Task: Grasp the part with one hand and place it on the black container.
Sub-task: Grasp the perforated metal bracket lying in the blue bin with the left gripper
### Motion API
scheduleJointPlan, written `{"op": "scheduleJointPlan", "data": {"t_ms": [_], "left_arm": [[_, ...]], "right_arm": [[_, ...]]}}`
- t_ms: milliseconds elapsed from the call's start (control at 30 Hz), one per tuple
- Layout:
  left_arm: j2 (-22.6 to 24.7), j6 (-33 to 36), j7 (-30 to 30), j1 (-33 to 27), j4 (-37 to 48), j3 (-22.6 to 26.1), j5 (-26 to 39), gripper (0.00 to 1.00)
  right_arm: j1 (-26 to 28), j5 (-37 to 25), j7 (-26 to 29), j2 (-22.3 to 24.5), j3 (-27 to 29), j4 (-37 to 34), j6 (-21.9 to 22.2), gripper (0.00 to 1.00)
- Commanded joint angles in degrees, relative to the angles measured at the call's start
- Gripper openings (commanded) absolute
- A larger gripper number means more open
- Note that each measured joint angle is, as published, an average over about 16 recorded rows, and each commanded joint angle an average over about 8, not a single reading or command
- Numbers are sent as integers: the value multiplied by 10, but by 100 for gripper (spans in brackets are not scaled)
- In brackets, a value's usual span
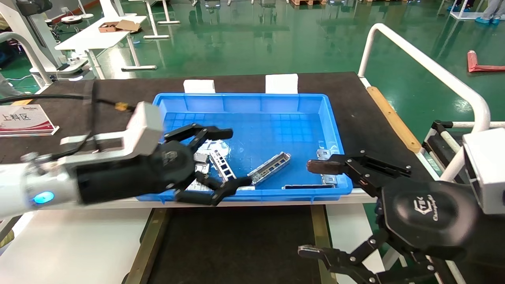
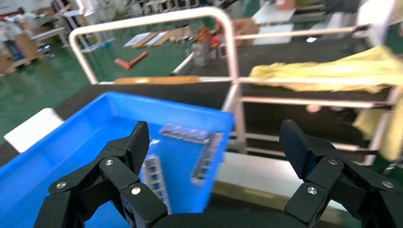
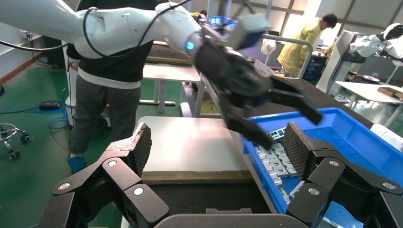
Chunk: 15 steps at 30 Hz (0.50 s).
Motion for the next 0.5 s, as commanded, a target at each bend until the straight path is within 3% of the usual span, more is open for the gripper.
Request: {"op": "scheduleJointPlan", "data": {"t_ms": [33,500], "left_arm": [[21,-22,0,-15,15,10,22,100],[150,-111,83,-75,197,52,112,100]], "right_arm": [[0,0,0,0,0,0,0,100],[0,0,0,0,0,0,0,100]]}}
